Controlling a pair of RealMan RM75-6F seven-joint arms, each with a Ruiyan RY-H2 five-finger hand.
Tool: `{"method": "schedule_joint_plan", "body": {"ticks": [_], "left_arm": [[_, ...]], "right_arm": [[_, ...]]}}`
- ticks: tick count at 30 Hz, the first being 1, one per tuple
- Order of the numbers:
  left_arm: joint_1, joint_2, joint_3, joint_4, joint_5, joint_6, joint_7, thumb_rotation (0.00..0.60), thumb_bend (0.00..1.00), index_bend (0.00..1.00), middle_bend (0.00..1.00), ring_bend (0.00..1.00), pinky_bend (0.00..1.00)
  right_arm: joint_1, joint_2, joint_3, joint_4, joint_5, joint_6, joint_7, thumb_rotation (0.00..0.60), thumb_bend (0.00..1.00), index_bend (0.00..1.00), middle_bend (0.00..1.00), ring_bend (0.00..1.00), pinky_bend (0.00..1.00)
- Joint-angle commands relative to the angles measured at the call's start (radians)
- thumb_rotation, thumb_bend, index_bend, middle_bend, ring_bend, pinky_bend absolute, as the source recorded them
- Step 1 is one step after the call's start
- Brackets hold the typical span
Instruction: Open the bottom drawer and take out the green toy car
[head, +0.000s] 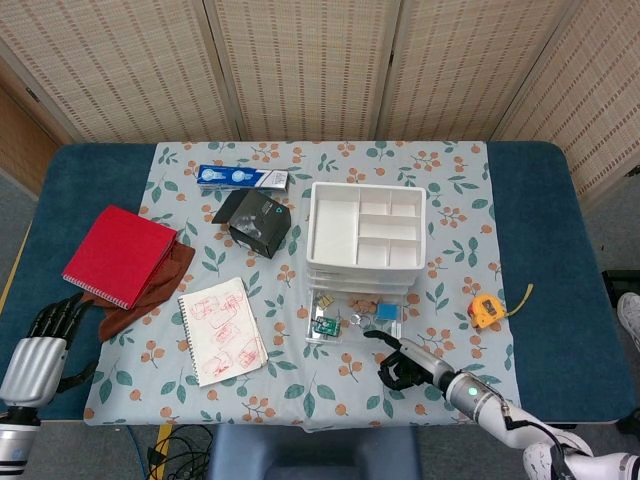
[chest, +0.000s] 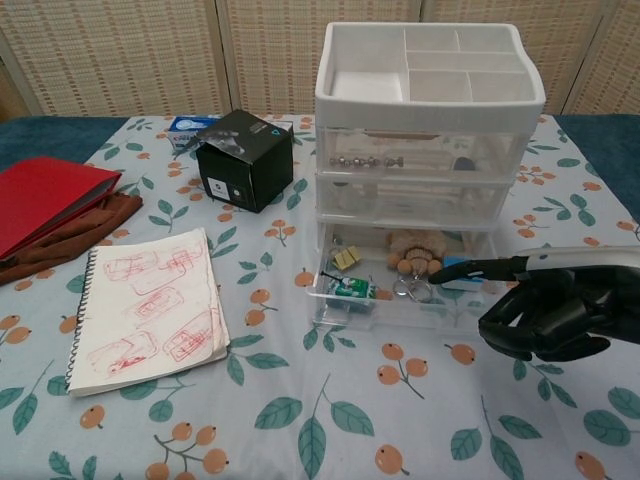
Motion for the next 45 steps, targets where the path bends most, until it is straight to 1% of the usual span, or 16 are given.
{"method": "schedule_joint_plan", "body": {"ticks": [1,4,8,12,16,19,21,22,26,29,31,33,37,41,45], "left_arm": [[0.001,0.002,-0.001,-0.001,0.000,0.003,0.001,0.600,0.23,0.09,0.05,0.07,0.09],[0.003,0.003,-0.001,-0.004,0.002,0.009,0.002,0.600,0.23,0.09,0.05,0.07,0.09],[0.007,0.004,0.002,-0.009,0.007,0.016,0.005,0.600,0.23,0.09,0.05,0.07,0.09],[0.009,0.010,0.005,-0.013,0.010,0.016,0.004,0.600,0.23,0.09,0.05,0.07,0.09],[0.015,0.012,0.003,-0.013,0.011,0.029,0.000,0.600,0.23,0.09,0.05,0.07,0.09],[0.021,0.015,0.005,-0.009,0.009,0.034,-0.005,0.600,0.23,0.09,0.05,0.07,0.09],[0.024,0.016,0.006,-0.007,0.006,0.035,-0.009,0.600,0.23,0.09,0.05,0.07,0.09],[0.026,0.016,0.006,-0.005,0.005,0.037,-0.012,0.600,0.23,0.09,0.05,0.07,0.09],[0.031,0.015,0.006,0.001,0.001,0.041,-0.020,0.600,0.23,0.09,0.05,0.07,0.09],[0.031,0.012,0.006,0.005,0.003,0.040,-0.025,0.600,0.23,0.09,0.05,0.07,0.09],[0.030,0.013,0.008,0.007,0.007,0.038,-0.026,0.600,0.23,0.09,0.05,0.07,0.09],[0.032,0.015,0.008,0.007,0.007,0.040,-0.024,0.600,0.23,0.09,0.05,0.07,0.09],[0.041,0.017,0.005,0.005,0.002,0.054,-0.028,0.600,0.23,0.09,0.05,0.07,0.09],[0.045,0.019,0.007,0.003,-0.002,0.053,-0.024,0.600,0.23,0.09,0.05,0.07,0.09],[0.045,0.021,0.007,-0.001,0.000,0.052,-0.020,0.600,0.23,0.10,0.05,0.07,0.09]], "right_arm": [[0.016,0.061,-0.008,-0.032,-0.105,0.040,-0.065,0.600,0.42,0.03,0.69,0.93,1.00],[0.042,0.089,-0.002,-0.037,-0.164,0.067,-0.111,0.600,0.42,0.03,0.67,0.91,1.00],[0.093,0.084,0.002,-0.008,-0.221,0.111,-0.220,0.600,0.45,0.03,0.67,0.90,1.00],[0.177,0.072,-0.001,0.025,-0.235,0.072,-0.317,0.600,0.46,0.10,0.70,0.90,1.00],[0.254,0.042,-0.015,0.074,-0.261,0.046,-0.451,0.600,0.47,0.10,0.72,0.91,1.00],[0.298,0.012,-0.032,0.116,-0.270,0.047,-0.583,0.600,0.47,0.10,0.75,0.94,1.00],[0.319,0.002,-0.041,0.132,-0.269,0.046,-0.650,0.600,0.47,0.10,0.77,0.96,1.00],[0.331,-0.004,-0.045,0.141,-0.268,0.048,-0.692,0.600,0.47,0.10,0.78,0.98,1.00],[0.364,-0.021,-0.057,0.158,-0.257,0.057,-0.792,0.600,0.39,0.10,0.82,1.00,1.00],[0.395,-0.031,-0.061,0.176,-0.258,0.062,-0.846,0.600,0.39,0.11,0.82,1.00,1.00],[0.417,-0.044,-0.068,0.203,-0.287,0.077,-0.897,0.600,0.39,0.11,0.82,1.00,1.00],[0.436,-0.052,-0.075,0.224,-0.308,0.081,-0.929,0.600,0.39,0.12,0.83,1.00,1.00],[0.480,-0.069,-0.094,0.266,-0.338,0.071,-0.952,0.600,0.39,0.14,0.83,1.00,1.00],[0.508,-0.095,-0.120,0.304,-0.378,0.085,-0.943,0.600,0.39,0.16,0.83,1.00,1.00],[0.531,-0.117,-0.150,0.336,-0.430,0.115,-0.918,0.600,0.37,0.18,0.84,1.00,1.00]]}}
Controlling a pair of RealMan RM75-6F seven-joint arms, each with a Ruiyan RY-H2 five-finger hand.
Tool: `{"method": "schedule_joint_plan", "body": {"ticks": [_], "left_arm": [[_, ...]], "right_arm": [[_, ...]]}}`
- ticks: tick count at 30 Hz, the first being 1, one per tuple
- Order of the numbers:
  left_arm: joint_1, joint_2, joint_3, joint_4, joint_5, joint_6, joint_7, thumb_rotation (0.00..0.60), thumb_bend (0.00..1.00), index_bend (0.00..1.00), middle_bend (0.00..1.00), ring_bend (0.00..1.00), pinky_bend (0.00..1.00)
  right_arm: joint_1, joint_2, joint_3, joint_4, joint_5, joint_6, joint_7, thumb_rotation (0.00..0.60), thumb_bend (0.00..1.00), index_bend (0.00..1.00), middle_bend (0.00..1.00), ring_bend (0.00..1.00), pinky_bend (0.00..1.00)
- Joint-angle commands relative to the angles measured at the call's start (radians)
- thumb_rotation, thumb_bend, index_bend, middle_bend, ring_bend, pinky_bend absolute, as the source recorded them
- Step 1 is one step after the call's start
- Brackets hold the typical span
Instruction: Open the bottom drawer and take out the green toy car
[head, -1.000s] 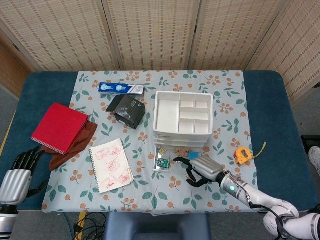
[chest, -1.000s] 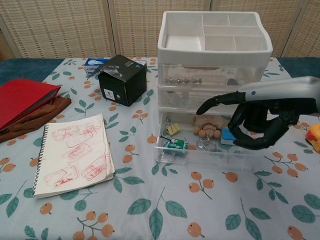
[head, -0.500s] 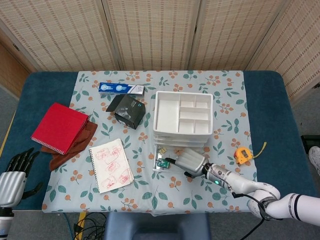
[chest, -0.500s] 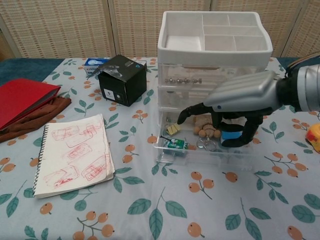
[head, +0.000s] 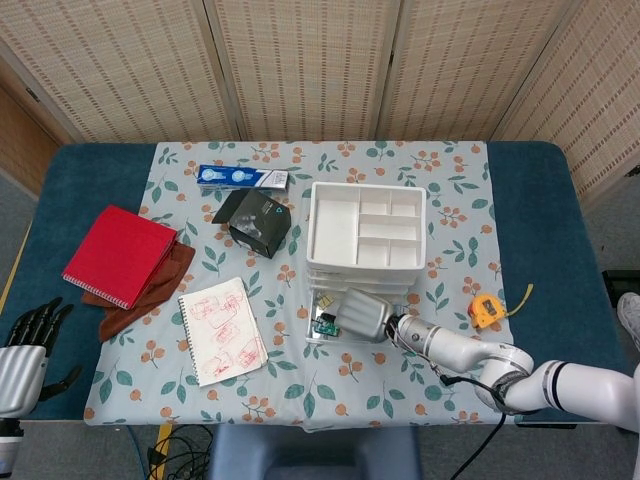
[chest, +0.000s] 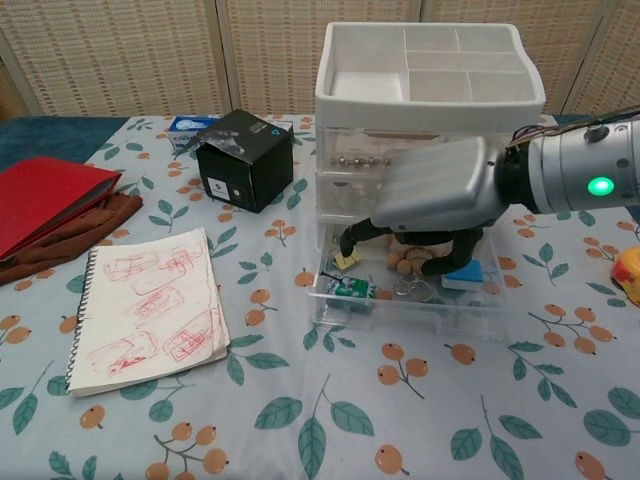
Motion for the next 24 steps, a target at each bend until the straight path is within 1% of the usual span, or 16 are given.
{"method": "schedule_joint_plan", "body": {"ticks": [1,7,9,13,20,24], "left_arm": [[0.001,0.000,-0.001,-0.001,0.001,0.003,0.001,0.600,0.23,0.10,0.05,0.07,0.09],[-0.001,-0.003,-0.003,-0.002,-0.001,-0.003,0.008,0.600,0.23,0.10,0.05,0.07,0.09],[-0.003,-0.005,-0.004,-0.005,0.001,-0.004,0.013,0.600,0.23,0.10,0.05,0.07,0.09],[-0.002,-0.008,-0.005,-0.010,0.001,-0.002,0.021,0.600,0.23,0.10,0.05,0.07,0.09],[0.004,-0.004,-0.005,-0.011,-0.007,0.001,0.025,0.600,0.23,0.10,0.05,0.07,0.09],[0.004,-0.004,-0.006,-0.011,-0.007,-0.001,0.025,0.600,0.23,0.10,0.05,0.07,0.09]], "right_arm": [[0.020,-0.017,-0.031,0.026,-0.045,0.032,0.030,0.600,0.36,0.18,0.84,1.00,1.00],[0.042,-0.032,-0.085,0.077,-0.127,0.103,0.099,0.600,0.36,0.21,0.84,1.00,1.00],[0.052,-0.044,-0.104,0.107,-0.163,0.133,0.123,0.600,0.36,0.22,0.84,1.00,1.00],[0.072,-0.077,-0.134,0.169,-0.209,0.180,0.169,0.600,0.36,0.23,0.84,1.00,1.00],[0.094,-0.113,-0.176,0.229,-0.251,0.232,0.227,0.600,0.36,0.23,0.84,1.00,1.00],[0.103,-0.127,-0.185,0.247,-0.252,0.241,0.235,0.600,0.36,0.23,0.84,1.00,1.00]]}}
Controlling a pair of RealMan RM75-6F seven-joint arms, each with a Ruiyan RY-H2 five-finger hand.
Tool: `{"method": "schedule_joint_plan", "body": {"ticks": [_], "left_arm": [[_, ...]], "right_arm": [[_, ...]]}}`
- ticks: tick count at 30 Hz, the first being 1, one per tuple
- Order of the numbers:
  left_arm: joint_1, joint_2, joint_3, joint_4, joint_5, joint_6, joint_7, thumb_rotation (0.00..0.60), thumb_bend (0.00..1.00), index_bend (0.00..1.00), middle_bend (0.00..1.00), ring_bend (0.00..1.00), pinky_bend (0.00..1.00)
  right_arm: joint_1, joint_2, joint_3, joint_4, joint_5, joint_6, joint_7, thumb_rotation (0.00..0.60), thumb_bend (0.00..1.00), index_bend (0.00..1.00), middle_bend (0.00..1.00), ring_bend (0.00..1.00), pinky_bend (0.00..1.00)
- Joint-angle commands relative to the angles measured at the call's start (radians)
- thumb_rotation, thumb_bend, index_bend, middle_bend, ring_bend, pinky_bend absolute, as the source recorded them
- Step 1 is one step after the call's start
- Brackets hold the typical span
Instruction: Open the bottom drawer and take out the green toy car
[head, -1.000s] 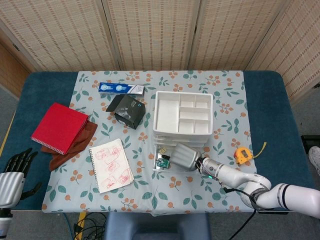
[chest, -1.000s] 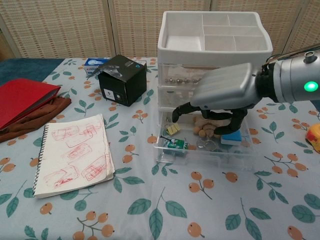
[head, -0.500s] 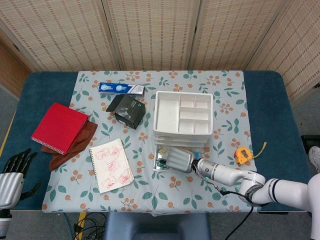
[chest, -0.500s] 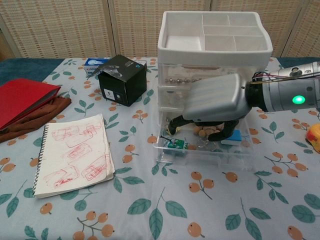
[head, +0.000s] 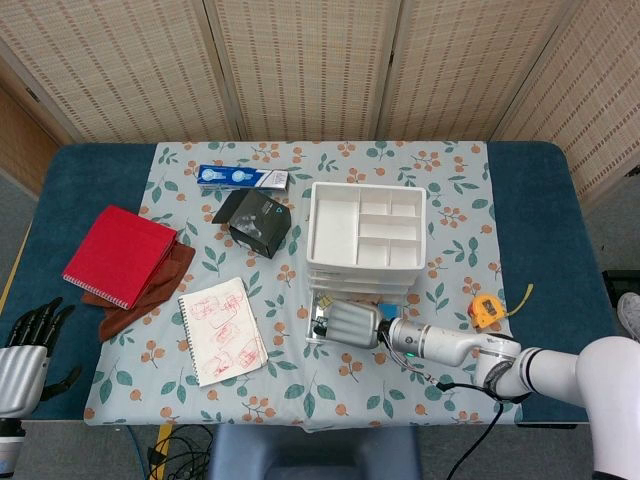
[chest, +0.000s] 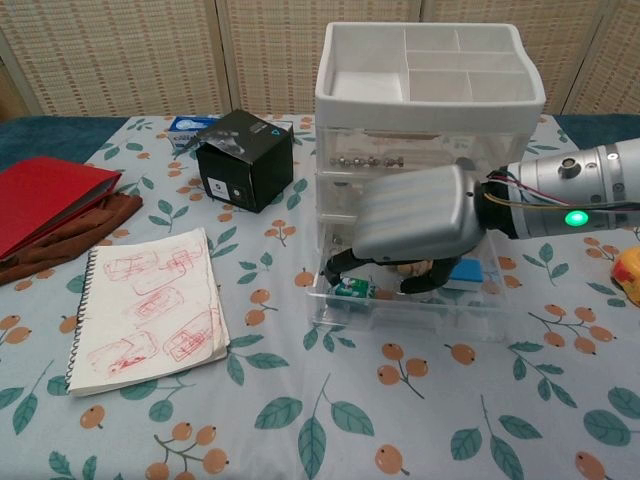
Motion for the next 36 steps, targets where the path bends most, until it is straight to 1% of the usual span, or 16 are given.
{"method": "schedule_joint_plan", "body": {"ticks": [1,10,16,20,26,30,36], "left_arm": [[0.000,0.000,0.000,0.000,0.000,-0.001,0.000,0.600,0.23,0.10,0.05,0.07,0.09],[0.004,0.002,0.000,0.001,-0.002,0.001,-0.002,0.600,0.23,0.10,0.05,0.07,0.09],[0.005,0.003,0.000,0.001,-0.003,0.000,-0.004,0.600,0.23,0.10,0.05,0.07,0.09],[0.008,0.004,0.000,0.002,-0.005,0.002,-0.005,0.600,0.23,0.10,0.05,0.07,0.09],[0.005,0.001,-0.001,0.006,-0.002,-0.001,-0.009,0.600,0.23,0.10,0.05,0.07,0.09],[0.002,-0.002,-0.002,0.008,0.002,-0.003,-0.010,0.600,0.23,0.10,0.05,0.07,0.09],[0.002,-0.005,-0.001,0.009,0.000,-0.006,-0.009,0.600,0.23,0.10,0.05,0.07,0.09]], "right_arm": [[0.006,-0.010,-0.005,0.010,0.002,0.002,0.003,0.600,0.36,0.23,0.84,1.00,1.00],[0.020,-0.044,-0.012,0.038,0.023,-0.011,-0.014,0.600,0.36,0.23,0.84,1.00,1.00],[0.020,-0.055,-0.010,0.047,0.051,-0.033,-0.054,0.600,0.36,0.23,0.84,1.00,1.00],[0.013,-0.046,-0.007,0.033,0.073,-0.037,-0.081,0.600,0.36,0.23,0.84,1.00,1.00],[-0.007,-0.003,-0.011,-0.020,0.099,-0.029,-0.125,0.600,0.37,0.29,0.84,1.00,1.00],[-0.018,0.026,-0.011,-0.056,0.112,-0.023,-0.153,0.600,0.37,0.30,0.84,1.00,1.00],[-0.016,0.015,-0.007,-0.055,0.117,-0.024,-0.161,0.600,0.37,0.30,0.84,1.00,1.00]]}}
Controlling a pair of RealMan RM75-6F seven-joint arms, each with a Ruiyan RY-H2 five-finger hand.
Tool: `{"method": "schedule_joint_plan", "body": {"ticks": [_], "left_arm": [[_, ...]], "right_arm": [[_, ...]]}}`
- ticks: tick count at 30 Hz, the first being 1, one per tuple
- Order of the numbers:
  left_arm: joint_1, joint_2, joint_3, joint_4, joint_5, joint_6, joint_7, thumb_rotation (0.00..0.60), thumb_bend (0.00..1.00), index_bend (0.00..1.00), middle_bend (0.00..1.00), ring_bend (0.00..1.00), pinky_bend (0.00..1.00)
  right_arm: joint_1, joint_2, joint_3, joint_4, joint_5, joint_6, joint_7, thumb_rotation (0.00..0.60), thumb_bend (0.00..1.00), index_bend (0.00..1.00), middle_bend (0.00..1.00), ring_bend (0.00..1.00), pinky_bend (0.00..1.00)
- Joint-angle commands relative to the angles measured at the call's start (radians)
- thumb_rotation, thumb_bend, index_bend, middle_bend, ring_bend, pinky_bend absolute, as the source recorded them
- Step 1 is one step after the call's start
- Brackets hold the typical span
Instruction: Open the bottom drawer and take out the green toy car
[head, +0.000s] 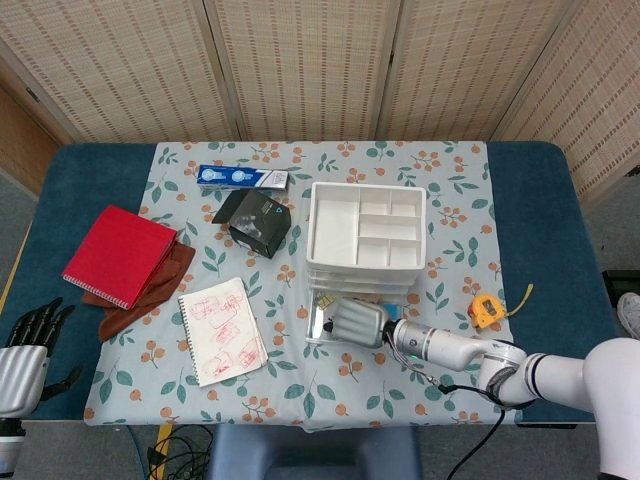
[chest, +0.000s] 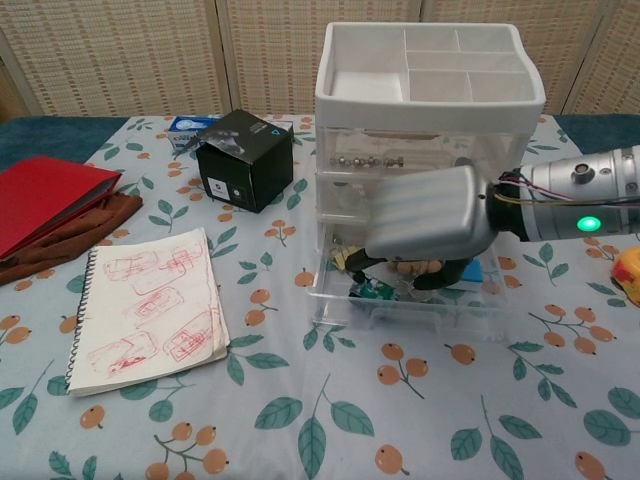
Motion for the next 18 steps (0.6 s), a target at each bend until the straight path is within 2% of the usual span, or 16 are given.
{"method": "schedule_joint_plan", "body": {"ticks": [1,6,18], "left_arm": [[0.001,0.000,0.000,0.001,-0.003,-0.001,0.001,0.600,0.23,0.10,0.05,0.07,0.09],[0.003,0.001,0.001,0.001,-0.009,-0.004,0.002,0.600,0.23,0.10,0.05,0.07,0.09],[0.003,0.000,0.000,0.005,-0.015,-0.009,-0.001,0.600,0.23,0.10,0.05,0.07,0.09]], "right_arm": [[0.004,-0.013,0.001,0.011,0.002,-0.005,0.002,0.600,0.37,0.28,0.84,1.00,1.00],[0.014,-0.042,-0.001,0.035,-0.002,-0.012,0.007,0.600,0.37,0.20,0.84,1.00,1.00],[0.031,-0.091,0.004,0.089,0.008,-0.032,-0.007,0.600,0.35,0.20,0.84,1.00,1.00]]}}
